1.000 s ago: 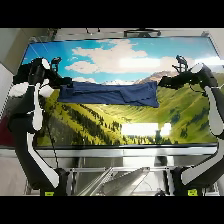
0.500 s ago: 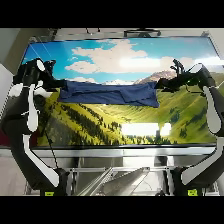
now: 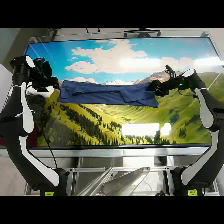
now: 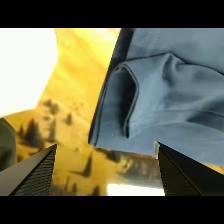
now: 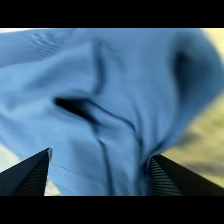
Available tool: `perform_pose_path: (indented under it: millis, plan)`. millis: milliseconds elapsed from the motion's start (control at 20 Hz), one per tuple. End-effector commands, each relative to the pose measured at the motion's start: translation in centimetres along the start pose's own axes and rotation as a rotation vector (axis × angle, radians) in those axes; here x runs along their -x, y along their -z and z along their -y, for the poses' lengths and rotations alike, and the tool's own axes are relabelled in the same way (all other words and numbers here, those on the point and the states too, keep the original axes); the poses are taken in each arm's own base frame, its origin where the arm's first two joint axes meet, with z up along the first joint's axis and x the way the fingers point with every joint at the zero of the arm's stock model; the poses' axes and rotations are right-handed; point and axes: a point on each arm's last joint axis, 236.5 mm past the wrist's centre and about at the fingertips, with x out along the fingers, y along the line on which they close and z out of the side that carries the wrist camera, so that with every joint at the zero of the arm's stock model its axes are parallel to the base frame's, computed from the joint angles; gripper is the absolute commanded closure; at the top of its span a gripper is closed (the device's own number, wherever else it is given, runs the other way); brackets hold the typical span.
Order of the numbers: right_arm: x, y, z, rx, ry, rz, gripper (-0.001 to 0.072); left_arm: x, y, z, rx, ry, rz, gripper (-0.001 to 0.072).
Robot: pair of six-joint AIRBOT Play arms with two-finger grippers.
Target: Fold the shirts.
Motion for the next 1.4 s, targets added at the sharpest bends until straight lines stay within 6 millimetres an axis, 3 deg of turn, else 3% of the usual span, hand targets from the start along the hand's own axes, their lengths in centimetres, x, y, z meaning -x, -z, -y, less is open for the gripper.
perform_pose_path:
  millis: [0,50,150,200,300,350,450,650,750,900,1150,1250,1350]
  plan:
    - [-1.4,-0.4,-2.0,0.029,-0.089,0.018,0.0286,0.6,0.2,5.0,-0.055,0.117,0.001,0.0019]
    - [-1.5,-0.6,-2.4,0.034,-0.094,0.021,0.0597,0.8,0.2,7.7,-0.083,0.196,0.009,0.0019]
    - [-0.9,-1.1,-3.0,0.056,-0.097,0.03,0.0691,1.6,-0.2,12.6,-0.123,0.324,0.044,0.002]
    - [-0.1,-1.6,-3.5,0.073,-0.103,0.036,0.0691,1.8,-0.6,14.5,-0.139,0.362,0.07,0.0043]
    - [2.4,-2.3,-4.5,0.115,-0.101,0.042,0.0691,1.4,-1.0,18.1,-0.182,0.385,0.108,0.0545]
    - [3.8,-2.7,-4.8,0.13,-0.082,0.043,0.0691,0.5,-0.8,20.5,-0.216,0.394,0.112,0.0704]
    - [6.5,-2.9,-5.7,0.174,-0.061,0.026,0.0691,-1.7,0.2,26.0,-0.273,0.435,0.11,0.0704]
    - [10.8,-2.7,-6.8,0.249,-0.011,-0.014,0.0691,-5.1,3.0,39.5,-0.26,0.674,0.133,0.0704]
    - [12.6,-3.0,-7.4,0.268,0.005,0.015,0.0692,-6.0,4.7,44.1,-0.207,0.782,0.116,0.0704]
    - [14.7,-3.1,-8.1,0.283,0.015,0.049,0.0692,-7.4,6.0,46.9,-0.183,0.82,0.113,0.0704]
    - [16.3,-3.4,-8.0,0.272,0.031,0.084,0.0691,-6.6,5.8,47.9,-0.145,0.87,0.117,0.0704]
    - [16.1,-3.3,-8.4,0.269,0.023,0.081,0.0692,-4.7,5.5,47.9,-0.168,0.914,0.105,0.0704]
    - [16.0,-3.2,-10.2,0.277,-0.03,0.087,0.0692,0.0,4.7,46.2,-0.235,0.973,0.094,0.0704]
